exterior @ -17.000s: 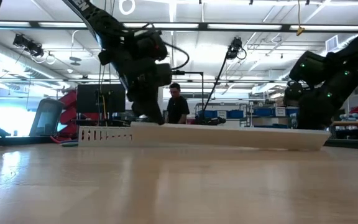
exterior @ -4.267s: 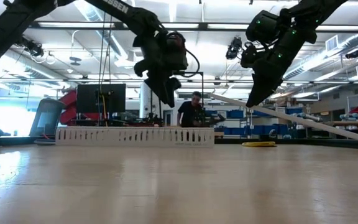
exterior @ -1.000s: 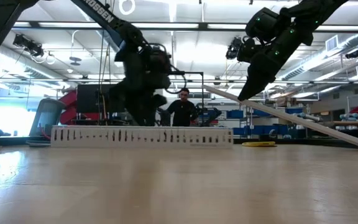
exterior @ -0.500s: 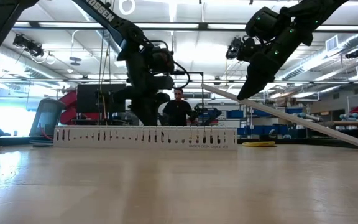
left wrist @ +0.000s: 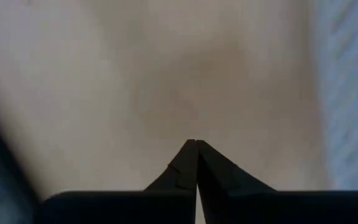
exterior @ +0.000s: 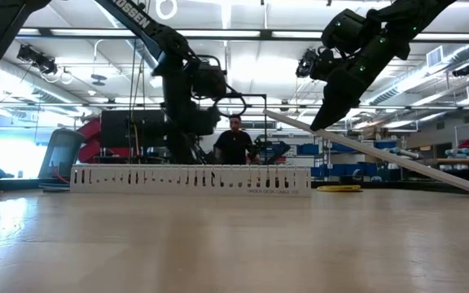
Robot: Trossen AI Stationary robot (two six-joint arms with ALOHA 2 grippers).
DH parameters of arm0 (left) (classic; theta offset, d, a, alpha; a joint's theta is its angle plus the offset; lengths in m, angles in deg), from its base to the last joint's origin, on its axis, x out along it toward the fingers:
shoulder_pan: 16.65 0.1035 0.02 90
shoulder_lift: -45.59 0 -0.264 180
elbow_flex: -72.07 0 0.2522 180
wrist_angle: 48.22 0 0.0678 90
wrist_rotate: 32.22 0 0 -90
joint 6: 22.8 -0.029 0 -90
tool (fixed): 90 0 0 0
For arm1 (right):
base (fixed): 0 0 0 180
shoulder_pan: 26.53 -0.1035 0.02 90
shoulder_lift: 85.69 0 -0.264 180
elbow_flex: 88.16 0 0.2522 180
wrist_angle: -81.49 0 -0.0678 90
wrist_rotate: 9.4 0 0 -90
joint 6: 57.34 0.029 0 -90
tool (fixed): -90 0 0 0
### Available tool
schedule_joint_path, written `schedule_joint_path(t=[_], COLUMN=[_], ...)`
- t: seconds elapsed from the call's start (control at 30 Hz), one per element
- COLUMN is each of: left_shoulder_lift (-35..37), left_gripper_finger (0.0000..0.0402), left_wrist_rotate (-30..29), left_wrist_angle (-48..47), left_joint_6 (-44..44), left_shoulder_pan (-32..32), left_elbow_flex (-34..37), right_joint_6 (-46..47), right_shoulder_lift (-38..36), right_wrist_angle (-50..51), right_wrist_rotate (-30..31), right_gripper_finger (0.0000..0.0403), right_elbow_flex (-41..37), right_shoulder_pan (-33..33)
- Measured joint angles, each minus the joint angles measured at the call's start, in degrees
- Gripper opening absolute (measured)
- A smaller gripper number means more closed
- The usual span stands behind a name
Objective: Ziptie cables
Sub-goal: Close the white cable duct
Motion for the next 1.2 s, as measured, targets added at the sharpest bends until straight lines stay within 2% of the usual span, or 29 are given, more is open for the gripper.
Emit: schedule_joint_path(t=[0.17,0.3,0.37,0.43,0.63,0.8,0.9,1.03,1.2], left_shoulder_lift=[0.0,0.0,0.3,1.8,10.2,15.4,16.4,15.1,11.3], left_gripper_finger=[0.0020,0.0020,0.0020,0.0020,0.0020,0.0013,0.0010,0.0010,0.0015], left_wrist_rotate=[-19.2,-27.6,-28.4,-23.5,8.9,28.7,34.1,34.5,33.6], left_wrist_angle=[-5.5,-5.1,-3.9,-2.9,3.2,14.2,22.4,33.1,32.1], left_joint_6=[-3.3,-2.1,0.1,2.4,9.8,16.1,21.1,30.8,31.0], left_shoulder_pan=[0.0,0.3,1.2,2.8,7.6,6.8,4.4,0.8,-3.6], left_elbow_flex=[0.0,0.0,0.0,0.0,0.0,0.0,0.0,-0.1,0.0], right_joint_6=[-0.2,-0.3,-0.3,-0.3,-0.4,-0.4,-0.4,-0.4,-0.4], right_shoulder_lift=[0.0,0.0,0.0,0.0,0.0,0.0,0.0,0.0,0.0], right_wrist_angle=[-0.1,-0.7,-0.8,-0.7,-0.7,-0.8,-0.8,-0.7,0.9], right_wrist_rotate=[0.0,0.0,0.0,0.0,0.0,0.0,0.0,0.0,0.0], right_gripper_finger=[0.0229,0.0229,0.0229,0.0229,0.0229,0.0229,0.0229,0.0229,0.0229], right_elbow_flex=[0.0,0.0,0.0,0.0,0.0,0.0,0.0,0.0,0.0], right_shoulder_pan=[0.0,0.0,0.0,0.0,0.0,0.0,0.0,0.0,0.1])
